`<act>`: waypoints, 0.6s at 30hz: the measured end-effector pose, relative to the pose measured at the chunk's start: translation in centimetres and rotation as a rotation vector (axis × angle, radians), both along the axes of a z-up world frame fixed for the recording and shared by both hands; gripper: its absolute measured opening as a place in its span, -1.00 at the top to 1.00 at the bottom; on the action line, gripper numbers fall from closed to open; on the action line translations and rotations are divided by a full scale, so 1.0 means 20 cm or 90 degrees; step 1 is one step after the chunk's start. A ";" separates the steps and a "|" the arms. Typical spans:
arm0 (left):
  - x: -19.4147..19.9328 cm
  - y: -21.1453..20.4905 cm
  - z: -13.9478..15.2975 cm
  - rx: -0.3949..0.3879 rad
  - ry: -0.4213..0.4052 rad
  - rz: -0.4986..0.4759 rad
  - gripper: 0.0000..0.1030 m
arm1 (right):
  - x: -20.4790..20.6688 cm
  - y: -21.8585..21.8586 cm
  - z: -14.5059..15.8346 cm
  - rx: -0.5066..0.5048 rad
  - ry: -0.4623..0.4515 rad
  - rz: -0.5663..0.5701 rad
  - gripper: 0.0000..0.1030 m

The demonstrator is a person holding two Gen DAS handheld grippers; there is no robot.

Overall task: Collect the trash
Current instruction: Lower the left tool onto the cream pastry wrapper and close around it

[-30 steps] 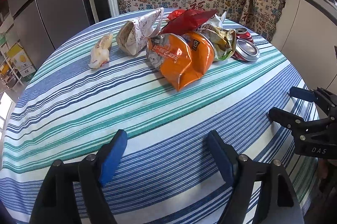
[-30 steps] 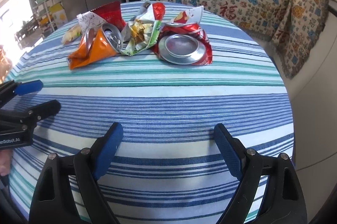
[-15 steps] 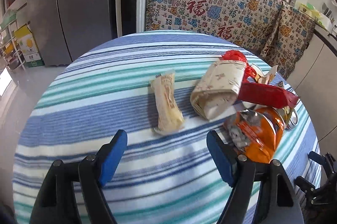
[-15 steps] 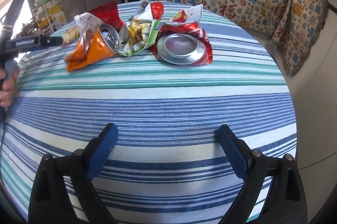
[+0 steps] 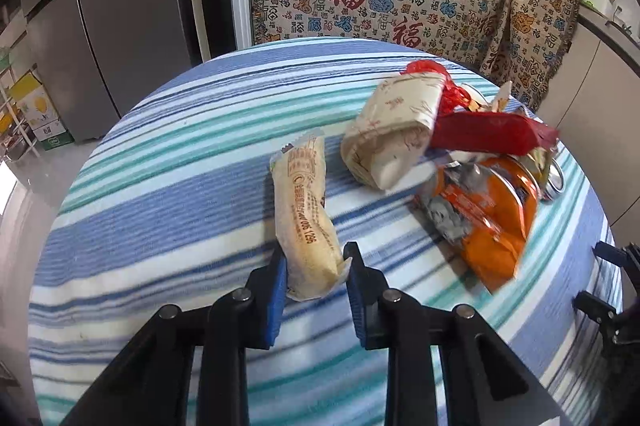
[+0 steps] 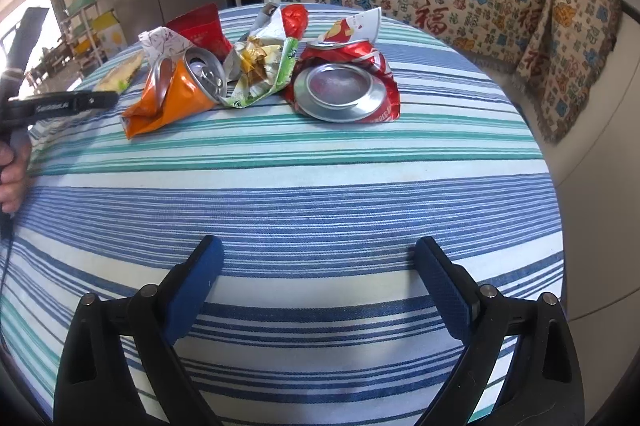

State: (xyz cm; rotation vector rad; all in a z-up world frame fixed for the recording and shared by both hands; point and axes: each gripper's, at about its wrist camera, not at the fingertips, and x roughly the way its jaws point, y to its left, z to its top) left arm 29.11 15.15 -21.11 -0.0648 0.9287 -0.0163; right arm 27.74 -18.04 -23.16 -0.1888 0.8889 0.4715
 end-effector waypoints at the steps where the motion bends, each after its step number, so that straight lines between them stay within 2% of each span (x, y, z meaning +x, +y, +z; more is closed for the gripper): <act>1: -0.05 -0.03 0.01 -0.005 0.002 -0.004 0.47 | 0.00 -0.01 0.00 0.000 0.001 -0.002 -0.86; 7: -0.33 -0.19 0.01 -0.024 0.019 -0.041 0.46 | 0.06 -0.10 0.00 -0.002 0.005 -0.033 -0.86; 10: -0.38 -0.26 0.00 -0.003 0.008 -0.053 0.41 | 0.11 -0.16 -0.01 0.006 0.010 -0.060 -0.86; 12: -0.39 -0.28 -0.01 0.024 -0.003 -0.047 0.18 | 0.12 -0.18 0.00 0.012 0.011 -0.062 -0.86; 13: -0.38 -0.29 -0.02 0.032 -0.003 -0.043 -0.05 | 0.11 -0.19 0.00 0.016 0.011 -0.060 -0.86; 14: -0.39 -0.28 -0.03 0.031 -0.005 -0.040 -0.18 | 0.11 -0.19 0.00 0.017 0.011 -0.057 -0.85; 18: -0.39 -0.25 -0.04 0.000 -0.005 -0.032 -0.25 | 0.09 -0.15 0.00 0.010 0.006 -0.039 -0.81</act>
